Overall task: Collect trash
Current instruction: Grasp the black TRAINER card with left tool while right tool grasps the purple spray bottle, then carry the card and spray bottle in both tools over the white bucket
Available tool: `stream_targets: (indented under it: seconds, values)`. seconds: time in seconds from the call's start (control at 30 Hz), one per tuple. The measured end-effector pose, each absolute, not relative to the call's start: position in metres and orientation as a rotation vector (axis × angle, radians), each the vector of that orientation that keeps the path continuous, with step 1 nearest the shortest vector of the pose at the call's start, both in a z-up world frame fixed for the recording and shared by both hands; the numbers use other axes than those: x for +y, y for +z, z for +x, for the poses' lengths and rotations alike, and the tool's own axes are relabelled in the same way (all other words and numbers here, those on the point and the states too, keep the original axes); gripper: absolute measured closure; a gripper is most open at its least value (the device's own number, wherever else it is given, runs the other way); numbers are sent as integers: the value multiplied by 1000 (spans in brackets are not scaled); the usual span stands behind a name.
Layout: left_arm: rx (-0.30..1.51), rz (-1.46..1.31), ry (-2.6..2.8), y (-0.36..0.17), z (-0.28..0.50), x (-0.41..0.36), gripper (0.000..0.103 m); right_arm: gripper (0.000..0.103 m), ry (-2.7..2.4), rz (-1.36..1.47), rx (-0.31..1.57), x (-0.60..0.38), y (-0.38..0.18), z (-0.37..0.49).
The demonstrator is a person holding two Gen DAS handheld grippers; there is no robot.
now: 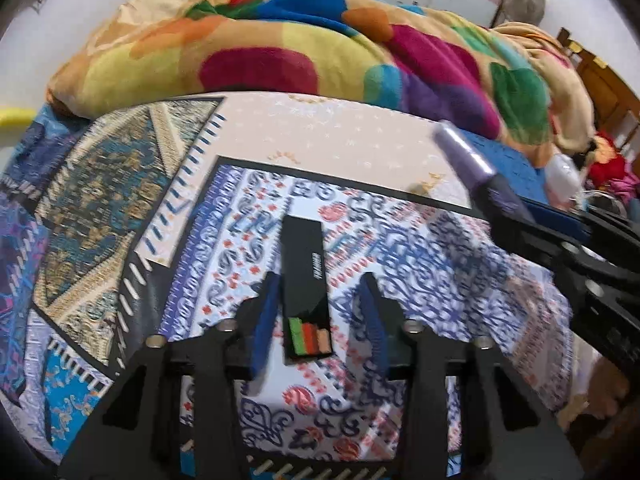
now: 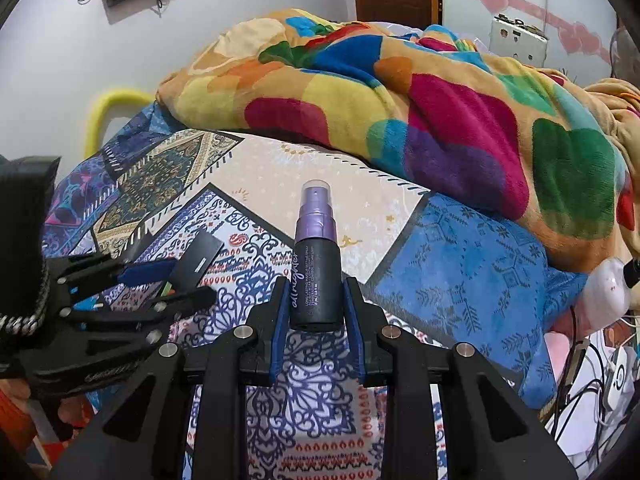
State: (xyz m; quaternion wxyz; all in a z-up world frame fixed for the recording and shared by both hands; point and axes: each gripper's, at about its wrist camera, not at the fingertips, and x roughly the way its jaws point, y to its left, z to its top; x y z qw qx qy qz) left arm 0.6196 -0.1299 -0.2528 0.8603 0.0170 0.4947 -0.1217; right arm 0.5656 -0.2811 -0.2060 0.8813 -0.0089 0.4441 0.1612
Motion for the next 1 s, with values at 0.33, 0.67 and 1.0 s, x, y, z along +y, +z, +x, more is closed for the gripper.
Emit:
stream_targets:
  seconds: [0.33, 0.67, 1.0]
  values:
    - [1006, 29, -203, -242, 595, -123, 81, 79, 349, -27, 907, -279, -196, 552]
    - [916, 32, -183, -184, 544, -113, 81, 79, 379, -54, 868, -262, -163, 518]
    - [811, 2, -115, -125, 469, -67, 81, 79, 454, -96, 791, -221, -111, 468]
